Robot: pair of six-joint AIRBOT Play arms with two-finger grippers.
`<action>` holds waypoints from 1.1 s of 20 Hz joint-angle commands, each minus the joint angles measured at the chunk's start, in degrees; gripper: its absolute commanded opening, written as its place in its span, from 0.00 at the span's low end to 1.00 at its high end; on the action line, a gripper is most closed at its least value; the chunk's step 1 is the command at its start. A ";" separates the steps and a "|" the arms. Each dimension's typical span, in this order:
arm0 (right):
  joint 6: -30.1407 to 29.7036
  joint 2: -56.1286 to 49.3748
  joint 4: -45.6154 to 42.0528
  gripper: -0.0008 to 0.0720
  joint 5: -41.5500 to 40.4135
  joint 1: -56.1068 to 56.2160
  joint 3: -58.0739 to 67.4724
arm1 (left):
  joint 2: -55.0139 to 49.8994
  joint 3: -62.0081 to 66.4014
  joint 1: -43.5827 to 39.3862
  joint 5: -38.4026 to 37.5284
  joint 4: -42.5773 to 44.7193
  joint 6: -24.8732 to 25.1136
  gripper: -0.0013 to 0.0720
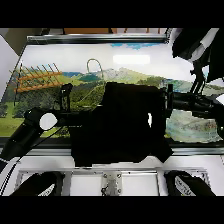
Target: Fold the clothes and pants, and hang the long-sleeved shirts on hangers.
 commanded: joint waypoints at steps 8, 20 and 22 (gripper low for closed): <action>8.90 2.97 3.43 0.03 -6.71 1.03 0.04 | -3.21 0.11 1.57 0.63 -8.39 5.62 0.04; 8.11 3.17 12.90 0.03 -3.89 1.01 0.07 | -1.16 0.11 11.78 -1.77 -8.44 9.07 0.04; 8.11 3.17 12.26 0.03 -3.74 0.98 0.04 | -1.16 0.11 13.46 -1.92 -8.44 9.18 0.04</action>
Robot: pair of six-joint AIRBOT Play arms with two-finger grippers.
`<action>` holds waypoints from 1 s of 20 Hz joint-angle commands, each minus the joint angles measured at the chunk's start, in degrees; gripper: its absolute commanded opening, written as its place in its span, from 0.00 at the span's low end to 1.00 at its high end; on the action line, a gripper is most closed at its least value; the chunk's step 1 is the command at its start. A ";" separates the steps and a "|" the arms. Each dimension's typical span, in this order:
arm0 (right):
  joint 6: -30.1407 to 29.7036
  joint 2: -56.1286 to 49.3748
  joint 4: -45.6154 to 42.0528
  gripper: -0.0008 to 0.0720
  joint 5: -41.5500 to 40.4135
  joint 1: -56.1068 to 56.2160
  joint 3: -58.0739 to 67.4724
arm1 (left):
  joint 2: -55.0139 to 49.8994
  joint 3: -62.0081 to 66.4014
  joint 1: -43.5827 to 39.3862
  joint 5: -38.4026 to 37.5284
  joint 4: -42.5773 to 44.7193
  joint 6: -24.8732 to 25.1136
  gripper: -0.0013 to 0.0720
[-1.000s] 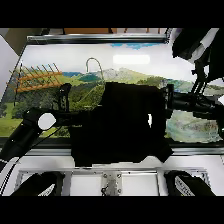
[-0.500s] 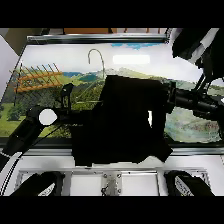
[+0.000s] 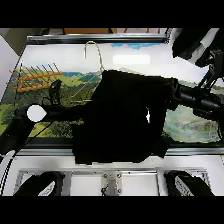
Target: Fold the clothes and pants, and hang the long-sleeved shirts on hangers.
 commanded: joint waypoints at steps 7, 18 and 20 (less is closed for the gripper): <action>0.00 0.07 -1.88 0.03 2.43 -0.02 0.04 | 0.04 0.02 6.64 -1.03 0.17 2.16 0.04; -0.26 0.07 -5.75 0.03 4.26 -0.20 0.04 | 0.04 0.02 6.88 -0.70 0.63 2.49 0.04; -0.24 0.07 -8.85 0.03 5.33 -0.28 0.04 | 0.07 0.02 10.40 -2.25 0.59 3.58 0.04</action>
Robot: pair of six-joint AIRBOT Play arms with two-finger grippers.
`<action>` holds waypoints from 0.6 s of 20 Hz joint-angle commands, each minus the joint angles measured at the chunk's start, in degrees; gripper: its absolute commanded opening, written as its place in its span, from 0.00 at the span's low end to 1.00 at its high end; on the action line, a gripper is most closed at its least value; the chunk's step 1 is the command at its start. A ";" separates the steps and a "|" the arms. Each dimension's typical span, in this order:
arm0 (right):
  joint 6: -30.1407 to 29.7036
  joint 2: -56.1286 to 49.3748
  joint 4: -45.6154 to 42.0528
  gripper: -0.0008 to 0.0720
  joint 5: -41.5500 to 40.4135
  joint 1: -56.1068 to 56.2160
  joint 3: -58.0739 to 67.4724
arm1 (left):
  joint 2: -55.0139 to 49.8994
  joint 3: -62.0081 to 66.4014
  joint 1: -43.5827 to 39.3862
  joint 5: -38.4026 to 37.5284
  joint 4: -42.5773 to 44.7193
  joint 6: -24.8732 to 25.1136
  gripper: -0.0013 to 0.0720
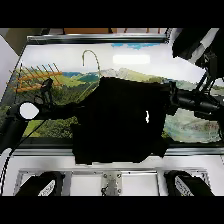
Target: Fold the clothes and pants, and hang the long-sleeved shirts on hangers.
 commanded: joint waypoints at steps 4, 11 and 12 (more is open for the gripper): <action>-0.22 0.02 -9.79 0.03 2.82 -0.11 0.02 | 0.09 0.04 6.08 -2.97 0.24 3.23 0.03; -8.74 -0.48 -9.94 0.03 5.95 -0.11 -2.56 | 0.07 11.98 3.17 -6.45 0.35 4.44 0.03; -9.84 -0.85 -8.09 0.03 5.97 -0.11 -4.17 | 0.09 14.43 1.40 -7.76 0.42 5.16 0.03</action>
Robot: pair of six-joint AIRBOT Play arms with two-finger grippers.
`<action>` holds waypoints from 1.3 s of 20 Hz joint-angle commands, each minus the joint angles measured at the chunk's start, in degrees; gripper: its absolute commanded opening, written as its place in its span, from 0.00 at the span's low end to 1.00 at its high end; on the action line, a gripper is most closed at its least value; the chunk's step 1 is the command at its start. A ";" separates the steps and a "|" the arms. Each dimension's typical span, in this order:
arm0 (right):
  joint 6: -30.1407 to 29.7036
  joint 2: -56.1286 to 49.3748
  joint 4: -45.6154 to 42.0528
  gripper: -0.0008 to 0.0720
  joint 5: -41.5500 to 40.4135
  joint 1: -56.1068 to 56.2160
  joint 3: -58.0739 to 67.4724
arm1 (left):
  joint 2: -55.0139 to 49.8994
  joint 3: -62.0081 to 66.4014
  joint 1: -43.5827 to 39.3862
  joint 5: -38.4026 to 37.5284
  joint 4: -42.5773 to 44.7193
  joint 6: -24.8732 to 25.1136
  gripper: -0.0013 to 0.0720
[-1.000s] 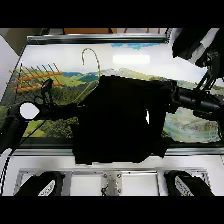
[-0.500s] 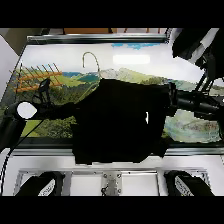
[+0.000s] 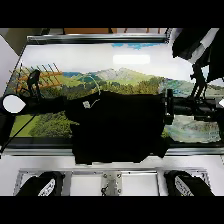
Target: Fold the clothes and pants, and hang the long-sleeved shirts on hangers.
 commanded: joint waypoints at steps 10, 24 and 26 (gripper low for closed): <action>-19.08 -7.08 23.04 0.03 0.63 3.10 -13.18 | -0.04 24.48 -15.32 -12.41 11.41 -1.95 0.03; -22.53 -10.71 35.17 0.03 1.03 11.39 -13.11 | -5.92 35.19 -14.88 -22.67 11.54 -0.17 0.83; -22.45 -10.71 35.19 0.03 1.03 11.39 -13.11 | -4.35 35.19 -14.88 -20.68 11.54 -0.17 0.83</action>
